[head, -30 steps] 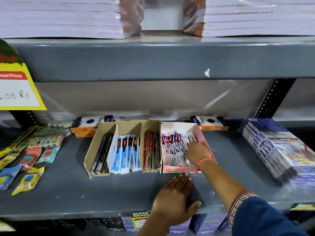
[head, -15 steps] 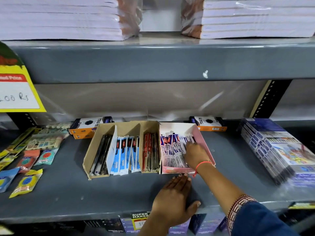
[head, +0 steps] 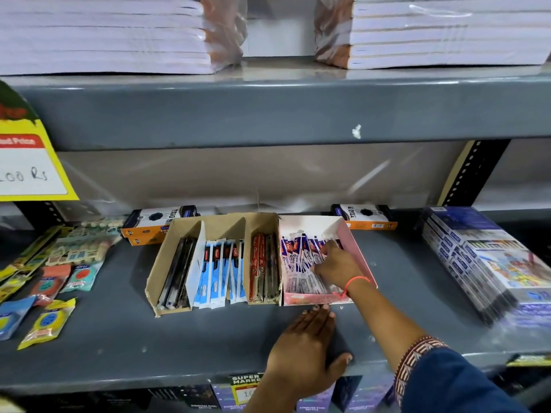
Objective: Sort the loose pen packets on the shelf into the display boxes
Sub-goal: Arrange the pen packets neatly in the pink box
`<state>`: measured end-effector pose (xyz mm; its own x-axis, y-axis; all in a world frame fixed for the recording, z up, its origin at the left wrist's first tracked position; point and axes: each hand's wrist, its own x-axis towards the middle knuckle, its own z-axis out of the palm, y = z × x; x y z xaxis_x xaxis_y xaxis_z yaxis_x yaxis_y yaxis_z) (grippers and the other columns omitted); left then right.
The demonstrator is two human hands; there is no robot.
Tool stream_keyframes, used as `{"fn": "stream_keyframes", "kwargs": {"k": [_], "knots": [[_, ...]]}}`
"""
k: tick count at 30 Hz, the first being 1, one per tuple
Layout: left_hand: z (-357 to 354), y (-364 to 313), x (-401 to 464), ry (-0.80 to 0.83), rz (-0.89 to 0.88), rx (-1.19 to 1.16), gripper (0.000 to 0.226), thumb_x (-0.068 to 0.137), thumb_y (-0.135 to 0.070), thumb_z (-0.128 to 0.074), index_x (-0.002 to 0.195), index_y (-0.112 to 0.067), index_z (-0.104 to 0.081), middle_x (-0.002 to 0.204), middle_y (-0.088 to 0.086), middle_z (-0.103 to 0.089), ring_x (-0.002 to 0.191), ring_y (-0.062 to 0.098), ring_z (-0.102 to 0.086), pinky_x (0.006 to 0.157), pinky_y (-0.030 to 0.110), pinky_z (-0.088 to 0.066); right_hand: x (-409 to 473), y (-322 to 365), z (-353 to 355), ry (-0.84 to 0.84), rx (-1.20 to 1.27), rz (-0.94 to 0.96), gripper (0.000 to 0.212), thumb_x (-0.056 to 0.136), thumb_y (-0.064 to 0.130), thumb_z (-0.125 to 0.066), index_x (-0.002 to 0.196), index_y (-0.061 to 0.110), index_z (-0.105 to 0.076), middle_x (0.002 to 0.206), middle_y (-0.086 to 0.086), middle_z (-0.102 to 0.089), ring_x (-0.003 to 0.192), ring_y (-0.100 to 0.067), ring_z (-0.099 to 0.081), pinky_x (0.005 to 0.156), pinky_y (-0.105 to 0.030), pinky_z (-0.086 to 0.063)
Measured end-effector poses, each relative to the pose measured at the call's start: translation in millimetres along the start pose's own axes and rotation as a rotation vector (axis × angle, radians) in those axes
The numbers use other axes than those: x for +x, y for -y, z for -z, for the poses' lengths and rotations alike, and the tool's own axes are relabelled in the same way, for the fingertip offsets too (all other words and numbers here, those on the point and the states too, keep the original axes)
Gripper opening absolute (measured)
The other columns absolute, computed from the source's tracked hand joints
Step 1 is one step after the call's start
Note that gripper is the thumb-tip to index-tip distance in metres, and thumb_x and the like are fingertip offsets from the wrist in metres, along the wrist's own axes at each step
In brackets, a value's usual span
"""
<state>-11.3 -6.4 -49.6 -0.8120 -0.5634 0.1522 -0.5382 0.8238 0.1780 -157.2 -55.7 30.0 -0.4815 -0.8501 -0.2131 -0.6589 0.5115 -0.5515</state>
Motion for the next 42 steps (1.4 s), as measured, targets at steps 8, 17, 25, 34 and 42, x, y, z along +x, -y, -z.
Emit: {"fn": "stream_keyframes", "kwargs": {"k": [8, 17, 25, 34, 42], "knots": [[0.9, -1.2, 0.6, 0.011, 0.008, -0.007, 0.078, 0.09, -0.059, -0.004, 0.116, -0.016, -0.065, 0.118, -0.002, -0.066, 0.109, 0.011, -0.06, 0.093, 0.025, -0.045, -10.5, -11.0, 4.4, -0.202, -0.375, -0.006, 0.034, 0.09, 0.003, -0.039, 0.122, 0.003, -0.049, 0.121, -0.017, -0.058, 0.107, -0.036, -0.063, 0.085, -0.043, -0.053], [2.7, -1.6, 0.5, 0.017, 0.017, 0.005, 0.079, 0.091, -0.058, -0.003, 0.115, -0.017, -0.066, 0.117, -0.003, -0.067, 0.108, 0.01, -0.061, 0.091, 0.023, -0.045, -4.9, -11.9, 3.8, -0.177, -0.372, -0.03, 0.038, 0.091, 0.001, -0.036, 0.129, 0.003, -0.04, 0.12, -0.02, -0.061, 0.109, -0.038, -0.063, 0.087, -0.044, -0.053], [5.1, -2.8, 0.1, 0.028, 0.035, 0.006, 0.08, 0.09, -0.057, -0.001, 0.113, -0.02, -0.067, 0.117, -0.006, -0.067, 0.108, 0.007, -0.061, 0.09, 0.022, -0.046, -2.2, -10.4, 12.1, -0.229, -0.267, 0.011, 0.05, 0.086, -0.004, -0.038, 0.134, 0.008, -0.035, 0.124, -0.021, -0.059, 0.098, -0.039, -0.065, 0.076, -0.042, -0.055], [6.3, -3.3, 0.2, 0.03, 0.025, -0.007, 0.08, 0.09, -0.056, 0.0, 0.114, -0.019, -0.067, 0.117, -0.005, -0.067, 0.107, 0.008, -0.061, 0.091, 0.022, -0.045, 2.3, -6.7, 7.3, -0.243, -0.185, -0.009, 0.028, 0.088, 0.001, -0.037, 0.105, -0.001, -0.058, 0.106, -0.025, -0.067, 0.099, -0.042, -0.064, 0.084, -0.043, -0.053], [6.7, -4.2, 0.0, 0.053, 0.024, -0.021, 0.078, 0.091, -0.056, -0.002, 0.117, -0.017, -0.065, 0.12, -0.002, -0.065, 0.111, 0.01, -0.059, 0.091, 0.023, -0.046, -1.3, 17.6, -13.6, -0.112, -0.203, 0.217, 0.029, 0.087, 0.019, -0.046, 0.108, 0.011, -0.065, 0.103, -0.018, -0.071, 0.108, -0.032, -0.06, 0.086, -0.036, -0.052]]}}
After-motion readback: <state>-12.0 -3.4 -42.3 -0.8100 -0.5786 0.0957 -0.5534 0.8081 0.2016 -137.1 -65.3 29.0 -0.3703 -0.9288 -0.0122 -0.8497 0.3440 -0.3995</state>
